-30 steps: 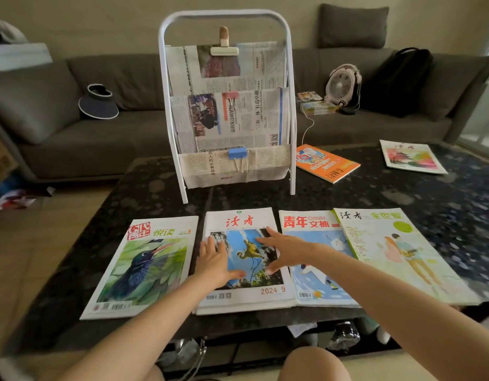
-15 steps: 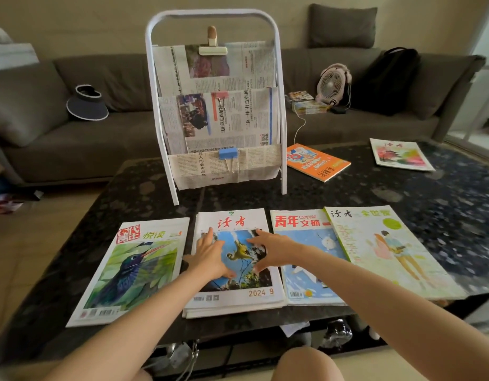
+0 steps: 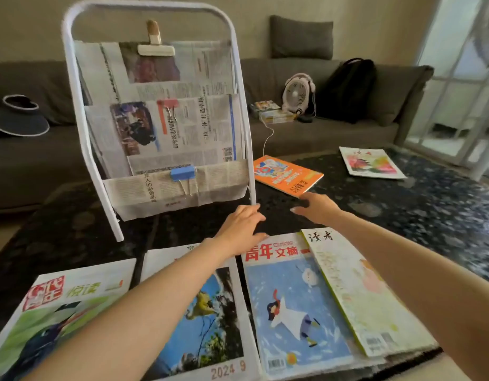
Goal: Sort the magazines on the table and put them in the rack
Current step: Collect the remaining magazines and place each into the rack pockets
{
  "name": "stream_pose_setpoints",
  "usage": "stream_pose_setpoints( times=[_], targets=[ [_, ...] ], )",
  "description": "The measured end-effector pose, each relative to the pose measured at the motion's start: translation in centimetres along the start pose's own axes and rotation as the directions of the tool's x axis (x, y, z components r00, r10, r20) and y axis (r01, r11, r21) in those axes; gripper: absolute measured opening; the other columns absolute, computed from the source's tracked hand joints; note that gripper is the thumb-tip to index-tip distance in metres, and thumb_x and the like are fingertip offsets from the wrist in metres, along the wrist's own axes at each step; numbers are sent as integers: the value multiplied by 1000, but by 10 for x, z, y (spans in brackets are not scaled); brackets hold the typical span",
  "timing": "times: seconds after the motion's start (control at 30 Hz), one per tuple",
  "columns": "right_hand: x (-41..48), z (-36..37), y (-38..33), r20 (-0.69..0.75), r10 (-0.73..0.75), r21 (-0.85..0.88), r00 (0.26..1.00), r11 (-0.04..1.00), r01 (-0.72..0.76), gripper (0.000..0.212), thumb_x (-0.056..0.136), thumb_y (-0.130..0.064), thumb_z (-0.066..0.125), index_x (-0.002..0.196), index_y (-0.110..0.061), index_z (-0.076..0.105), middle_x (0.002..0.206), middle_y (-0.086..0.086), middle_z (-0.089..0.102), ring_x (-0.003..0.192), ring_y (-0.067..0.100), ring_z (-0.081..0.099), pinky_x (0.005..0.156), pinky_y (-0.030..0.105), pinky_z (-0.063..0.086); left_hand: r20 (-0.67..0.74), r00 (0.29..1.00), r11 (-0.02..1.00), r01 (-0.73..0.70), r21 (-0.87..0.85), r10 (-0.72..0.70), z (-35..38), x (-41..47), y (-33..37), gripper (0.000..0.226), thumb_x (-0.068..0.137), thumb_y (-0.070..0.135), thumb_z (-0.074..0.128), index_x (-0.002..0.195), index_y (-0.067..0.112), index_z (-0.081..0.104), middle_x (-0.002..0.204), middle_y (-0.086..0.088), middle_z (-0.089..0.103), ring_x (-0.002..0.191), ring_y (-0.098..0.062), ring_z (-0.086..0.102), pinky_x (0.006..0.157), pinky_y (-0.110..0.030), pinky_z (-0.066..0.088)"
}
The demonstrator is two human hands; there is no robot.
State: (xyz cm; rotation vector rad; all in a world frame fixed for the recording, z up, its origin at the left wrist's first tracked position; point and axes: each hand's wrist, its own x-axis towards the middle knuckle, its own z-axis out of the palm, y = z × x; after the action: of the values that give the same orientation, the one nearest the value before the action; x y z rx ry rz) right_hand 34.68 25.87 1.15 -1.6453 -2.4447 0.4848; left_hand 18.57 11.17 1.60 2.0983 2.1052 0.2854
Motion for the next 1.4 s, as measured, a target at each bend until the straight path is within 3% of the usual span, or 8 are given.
stream_pose_setpoints(
  times=[0.2,0.4,0.57,0.67,0.83,1.1,1.23,1.4],
  targets=[
    [63,23,35,-90,80,32,993,996,-78,63,89,-42,59,141,-13,40,143,11,47,127,29,49,97,38,45,-49,998,986,-35,-162,28,31,41,8,44,93,34,53,135,20,47,156,0,25,146,-17,17,116,-40,23],
    [109,56,52,-99,89,-30,991,995,-93,72,89,-52,52,148,-17,29,159,8,17,147,28,14,118,52,17,19,999,986,-43,-164,47,66,47,-4,46,94,36,51,138,22,44,158,3,19,146,-14,13,116,-37,21],
    [126,53,47,-184,87,-7,979,996,-89,44,94,-39,50,129,-12,54,132,13,55,121,31,52,99,42,42,1,998,993,-58,-101,58,82,49,-10,52,96,44,42,143,22,37,156,4,27,144,-12,21,117,-31,18],
    [123,51,47,-262,32,-165,965,983,-78,29,98,-21,44,119,-10,61,118,15,64,106,32,62,84,38,49,-11,998,994,-66,-91,65,89,48,-11,51,98,42,38,145,23,34,157,5,25,145,-12,20,118,-31,15],
    [123,45,40,-244,-18,-324,970,944,-63,44,93,-47,50,104,-6,62,100,13,67,94,31,64,80,38,46,-29,997,994,-73,-83,71,89,50,-12,50,97,40,40,144,23,35,156,5,26,144,-12,21,118,-30,15],
    [119,38,35,-150,-210,-627,966,775,71,27,95,-10,47,121,-3,53,111,16,65,99,33,64,73,36,48,-37,996,993,-81,-92,77,90,47,-12,50,98,39,40,144,22,35,157,4,26,145,-13,21,119,-31,14],
    [111,22,38,-187,-279,-688,942,722,78,26,94,-14,49,119,-8,52,107,14,68,98,34,65,70,34,45,-17,996,995,-93,-37,93,89,47,-13,50,99,40,36,146,23,32,158,4,23,146,-13,19,119,-32,13],
    [82,5,44,-280,-353,-613,893,782,117,23,96,-22,48,112,-11,59,103,16,66,94,35,63,65,34,39,36,997,998,-62,-23,63,88,46,-9,49,100,36,33,147,21,29,159,3,18,147,-14,14,121,-36,9]
  ],
)
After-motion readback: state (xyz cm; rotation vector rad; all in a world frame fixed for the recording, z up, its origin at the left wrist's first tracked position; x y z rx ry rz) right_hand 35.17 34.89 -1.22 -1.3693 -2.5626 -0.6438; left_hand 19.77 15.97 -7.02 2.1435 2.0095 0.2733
